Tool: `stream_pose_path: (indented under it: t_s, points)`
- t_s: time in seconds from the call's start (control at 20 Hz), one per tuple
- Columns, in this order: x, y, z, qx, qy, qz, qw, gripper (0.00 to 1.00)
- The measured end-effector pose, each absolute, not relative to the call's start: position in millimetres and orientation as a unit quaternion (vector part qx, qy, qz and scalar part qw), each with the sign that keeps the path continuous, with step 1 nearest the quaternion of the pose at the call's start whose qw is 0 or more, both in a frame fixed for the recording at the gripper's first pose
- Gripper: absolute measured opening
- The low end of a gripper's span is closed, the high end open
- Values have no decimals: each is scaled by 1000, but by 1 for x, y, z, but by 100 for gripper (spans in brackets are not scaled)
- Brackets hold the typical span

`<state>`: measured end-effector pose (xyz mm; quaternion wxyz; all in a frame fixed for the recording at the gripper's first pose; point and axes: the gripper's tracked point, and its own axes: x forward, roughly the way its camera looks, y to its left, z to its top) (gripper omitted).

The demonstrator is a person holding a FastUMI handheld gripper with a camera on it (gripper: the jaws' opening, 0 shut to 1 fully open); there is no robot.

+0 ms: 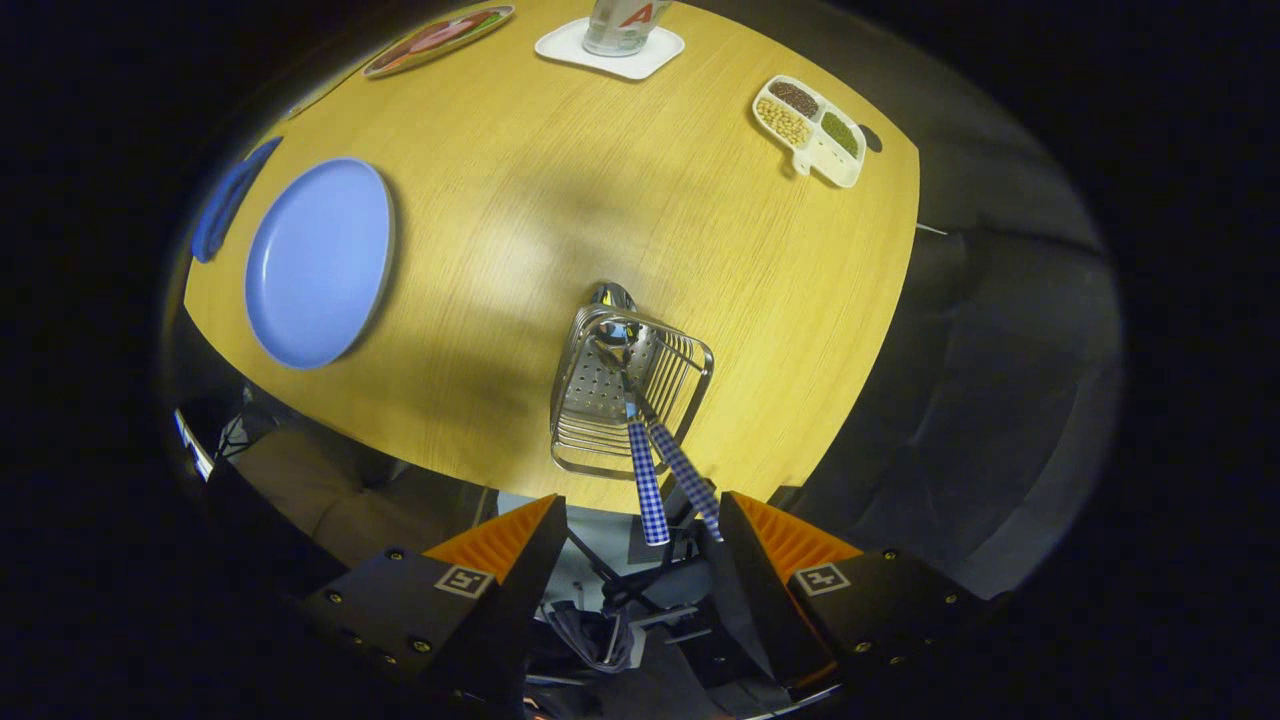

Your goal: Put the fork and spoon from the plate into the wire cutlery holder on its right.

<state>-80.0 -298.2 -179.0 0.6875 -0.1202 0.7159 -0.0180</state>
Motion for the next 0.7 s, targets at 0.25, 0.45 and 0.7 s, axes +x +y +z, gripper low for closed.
stream_pose_path:
  t_s: [0.25, 0.45, 0.7]
  points:
    - [-95, -287, -172, -92, 681, -17, 726, 93]
    - [-101, -283, -166, -84, 661, -7, 746, 93]
    - [-92, -263, -152, -66, 605, -1, 794, 95]
